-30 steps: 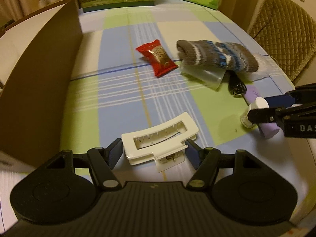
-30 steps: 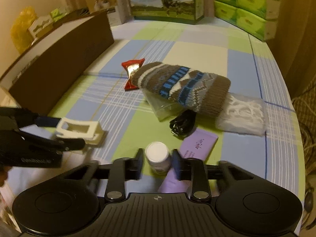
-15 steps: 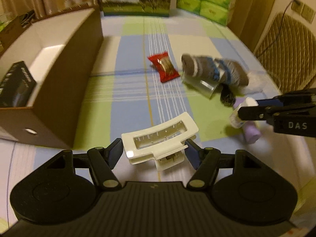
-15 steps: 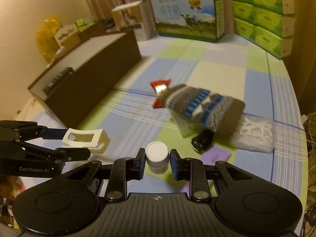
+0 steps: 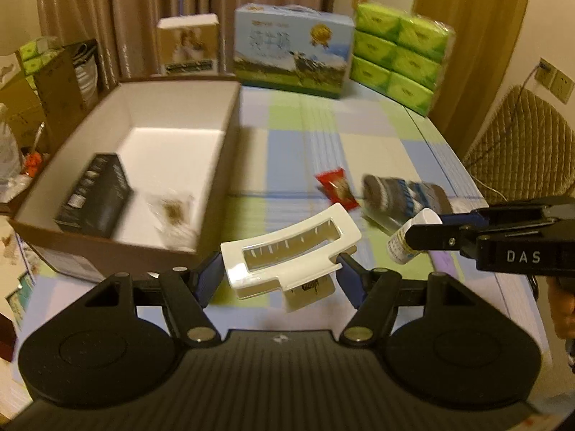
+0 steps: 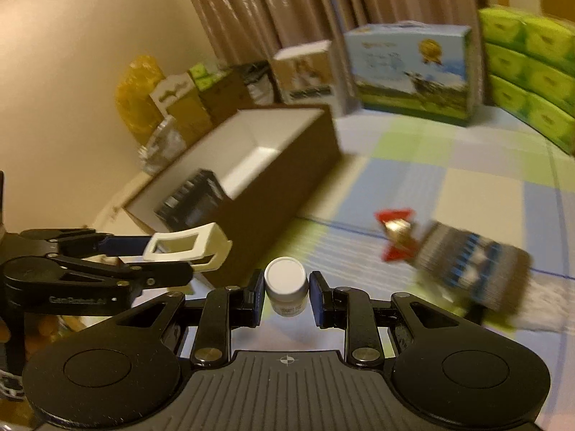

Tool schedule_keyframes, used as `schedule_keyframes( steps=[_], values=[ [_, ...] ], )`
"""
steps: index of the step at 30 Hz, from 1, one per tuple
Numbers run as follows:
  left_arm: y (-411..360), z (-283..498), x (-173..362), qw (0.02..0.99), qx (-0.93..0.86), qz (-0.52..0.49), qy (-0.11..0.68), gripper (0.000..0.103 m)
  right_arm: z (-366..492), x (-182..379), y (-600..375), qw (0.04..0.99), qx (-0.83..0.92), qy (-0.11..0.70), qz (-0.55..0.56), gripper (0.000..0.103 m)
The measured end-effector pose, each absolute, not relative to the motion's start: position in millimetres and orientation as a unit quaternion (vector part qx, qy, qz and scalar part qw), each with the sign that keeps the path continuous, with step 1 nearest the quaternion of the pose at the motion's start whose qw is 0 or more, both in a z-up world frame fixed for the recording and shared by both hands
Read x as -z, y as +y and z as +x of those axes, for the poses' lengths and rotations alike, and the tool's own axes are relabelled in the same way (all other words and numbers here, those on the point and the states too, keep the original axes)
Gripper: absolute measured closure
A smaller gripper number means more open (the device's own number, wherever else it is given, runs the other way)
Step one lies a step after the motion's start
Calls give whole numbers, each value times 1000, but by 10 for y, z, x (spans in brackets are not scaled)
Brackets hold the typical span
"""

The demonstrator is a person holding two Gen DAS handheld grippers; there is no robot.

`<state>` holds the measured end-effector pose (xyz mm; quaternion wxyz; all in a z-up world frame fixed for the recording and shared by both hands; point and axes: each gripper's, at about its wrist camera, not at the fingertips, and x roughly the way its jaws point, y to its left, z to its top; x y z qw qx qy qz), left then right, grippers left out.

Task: Organize objects
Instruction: 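Carry the clip and pill bottle into the shoebox and open both grippers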

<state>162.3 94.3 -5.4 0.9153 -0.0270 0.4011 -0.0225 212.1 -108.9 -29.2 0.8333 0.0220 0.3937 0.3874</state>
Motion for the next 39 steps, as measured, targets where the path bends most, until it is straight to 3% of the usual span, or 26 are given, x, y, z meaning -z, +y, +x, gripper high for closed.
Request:
schedule_keyframes(
  steps=[7,18,39],
  values=[
    [1675,1772,-121,923,1,-22,385,38,2164,195,-247,827,-418,375,24,80],
    [2396,2208,44,909,11,-10,418,38,2305,321,577,820,-423,384,-30,80],
    [2645,2672,498,869,55,-2,492,38,2483,538,843,819,-393,414,-56,80]
  ],
)
